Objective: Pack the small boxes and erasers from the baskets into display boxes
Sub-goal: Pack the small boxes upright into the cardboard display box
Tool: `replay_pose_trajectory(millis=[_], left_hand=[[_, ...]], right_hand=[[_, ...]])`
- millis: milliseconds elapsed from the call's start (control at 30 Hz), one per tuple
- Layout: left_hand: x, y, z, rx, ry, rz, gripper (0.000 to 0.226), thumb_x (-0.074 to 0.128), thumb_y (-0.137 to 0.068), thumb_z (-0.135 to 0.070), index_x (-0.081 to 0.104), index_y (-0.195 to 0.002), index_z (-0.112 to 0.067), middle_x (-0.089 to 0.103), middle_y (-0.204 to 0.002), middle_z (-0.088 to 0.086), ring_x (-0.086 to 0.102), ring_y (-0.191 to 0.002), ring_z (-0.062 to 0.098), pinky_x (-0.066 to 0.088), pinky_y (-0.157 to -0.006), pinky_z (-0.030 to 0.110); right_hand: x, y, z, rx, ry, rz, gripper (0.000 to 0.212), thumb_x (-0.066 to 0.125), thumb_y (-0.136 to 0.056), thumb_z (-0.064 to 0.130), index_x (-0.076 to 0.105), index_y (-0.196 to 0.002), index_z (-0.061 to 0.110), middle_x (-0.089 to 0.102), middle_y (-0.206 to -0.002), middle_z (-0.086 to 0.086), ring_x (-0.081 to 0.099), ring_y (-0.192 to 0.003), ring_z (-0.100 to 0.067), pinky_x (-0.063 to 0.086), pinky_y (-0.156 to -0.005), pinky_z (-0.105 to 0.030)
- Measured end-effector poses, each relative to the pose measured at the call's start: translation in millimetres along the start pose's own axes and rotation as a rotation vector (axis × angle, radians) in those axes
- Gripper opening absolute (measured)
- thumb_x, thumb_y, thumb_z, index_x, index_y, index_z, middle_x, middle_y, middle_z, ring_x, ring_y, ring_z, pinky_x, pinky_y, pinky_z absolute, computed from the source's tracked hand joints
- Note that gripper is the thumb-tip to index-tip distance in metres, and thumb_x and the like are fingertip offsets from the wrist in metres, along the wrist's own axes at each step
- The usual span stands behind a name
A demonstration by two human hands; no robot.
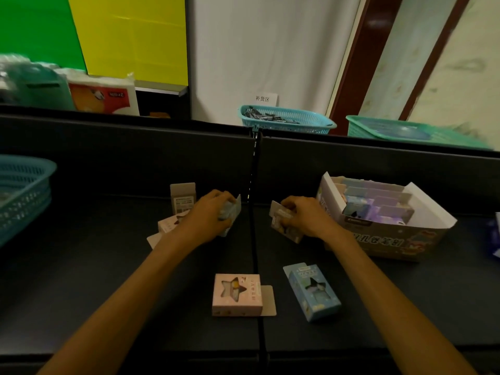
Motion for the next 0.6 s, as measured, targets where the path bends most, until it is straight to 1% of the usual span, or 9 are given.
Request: replay_pose_trajectory(millis=[67,100,133,233,300,400,467,533,600], left_hand=[[0.4,-0.8,2.7,-0.071,0.052,0.035,0.072,0.067,-0.083,-0.014,0.029,-0.143,-0.023,0.037,-0.143,0.006,0.041,-0.128,0.026,0.044,-0.101,0.044],[0.9,-1.6,4.0,-0.102,0.062,0.059,0.078,0.068,-0.082,-0.014,0.023,-0.146,-0.021,0.039,-0.143,0.008,0.042,-0.128,0.027,0.044,-0.1,0.044],[1.7,-2.5,5.4,-0.122,0.057,0.08,0.079,0.068,-0.083,-0.015,0.022,-0.147,-0.02,0.042,-0.141,0.01,0.045,-0.126,0.027,0.046,-0.099,0.044],[2.5,-4.1,4.2,-0.107,-0.016,0.103,0.061,0.066,-0.084,-0.022,0.037,-0.138,-0.019,0.049,-0.134,0.008,0.053,-0.117,0.023,0.05,-0.094,0.038],[2.2,-4.3,2.0,-0.088,-0.004,0.099,0.052,0.065,-0.085,-0.025,0.043,-0.132,-0.019,0.052,-0.13,0.007,0.055,-0.113,0.021,0.051,-0.09,0.036],[-3.7,-2.0,0.0,-0.091,0.105,0.055,0.047,0.067,-0.084,-0.027,0.042,-0.123,-0.019,0.054,-0.123,0.007,0.058,-0.105,0.019,0.053,-0.081,0.031],[-8.9,-0.4,-2.2,-0.071,0.206,0.034,0.044,0.068,-0.082,-0.027,0.038,-0.114,-0.022,0.055,-0.12,0.008,0.059,-0.094,0.014,0.053,-0.071,0.026],[-11.8,1.3,-5.8,-0.042,0.27,0.038,0.044,0.068,-0.082,-0.025,0.034,-0.11,-0.023,0.054,-0.121,0.009,0.058,-0.086,0.01,0.05,-0.063,0.021],[-12.3,2.1,-11.4,-0.033,0.33,0.047,0.043,0.065,-0.084,-0.022,0.032,-0.11,-0.023,0.051,-0.124,0.01,0.057,-0.082,0.009,0.048,-0.06,0.019]], right_hand=[[0.8,-0.2,-0.1,0.014,0.02,0.021,0.048,0.064,-0.088,0.021,0.048,-0.134,0.022,0.053,-0.132,-0.007,0.054,-0.116,-0.022,0.049,-0.09,-0.031],[1.3,-0.4,0.1,0.022,0.027,0.033,0.049,0.065,-0.088,0.022,0.047,-0.134,0.023,0.053,-0.132,-0.007,0.055,-0.115,-0.023,0.05,-0.089,-0.031],[1.8,-0.2,0.8,0.027,0.029,0.044,0.05,0.065,-0.088,0.023,0.047,-0.134,0.023,0.053,-0.132,-0.008,0.055,-0.114,-0.023,0.05,-0.089,-0.032],[-0.2,3.1,5.9,0.01,-0.002,0.023,0.049,0.066,-0.087,0.024,0.049,-0.133,0.022,0.054,-0.13,-0.007,0.056,-0.113,-0.021,0.05,-0.088,-0.03],[-5.6,7.2,11.5,-0.038,-0.065,-0.022,0.048,0.067,-0.086,0.026,0.05,-0.13,0.021,0.056,-0.128,-0.004,0.056,-0.11,-0.017,0.049,-0.086,-0.027],[-18.2,15.5,18.6,-0.105,-0.209,-0.064,0.044,0.069,-0.085,0.026,0.053,-0.126,0.021,0.059,-0.122,0.001,0.057,-0.107,-0.011,0.047,-0.086,-0.023],[-27.4,21.1,21.7,-0.144,-0.287,-0.077,0.043,0.07,-0.084,0.026,0.054,-0.124,0.022,0.061,-0.12,0.001,0.059,-0.106,-0.008,0.05,-0.088,-0.024],[-35.7,27.8,26.1,-0.18,-0.326,-0.096,0.044,0.07,-0.084,0.026,0.054,-0.125,0.02,0.062,-0.119,0.001,0.06,-0.104,-0.007,0.052,-0.088,-0.027],[-44.2,35.5,30.5,-0.198,-0.331,-0.134,0.045,0.07,-0.084,0.025,0.053,-0.125,0.019,0.061,-0.118,0.001,0.06,-0.103,-0.007,0.052,-0.086,-0.024]])
Point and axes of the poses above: each hand's wrist, its own y-axis away from the middle knuckle, its own x-axis out of the palm, z = x × y, the point moved 3 cm from there along -y, towards the middle knuckle
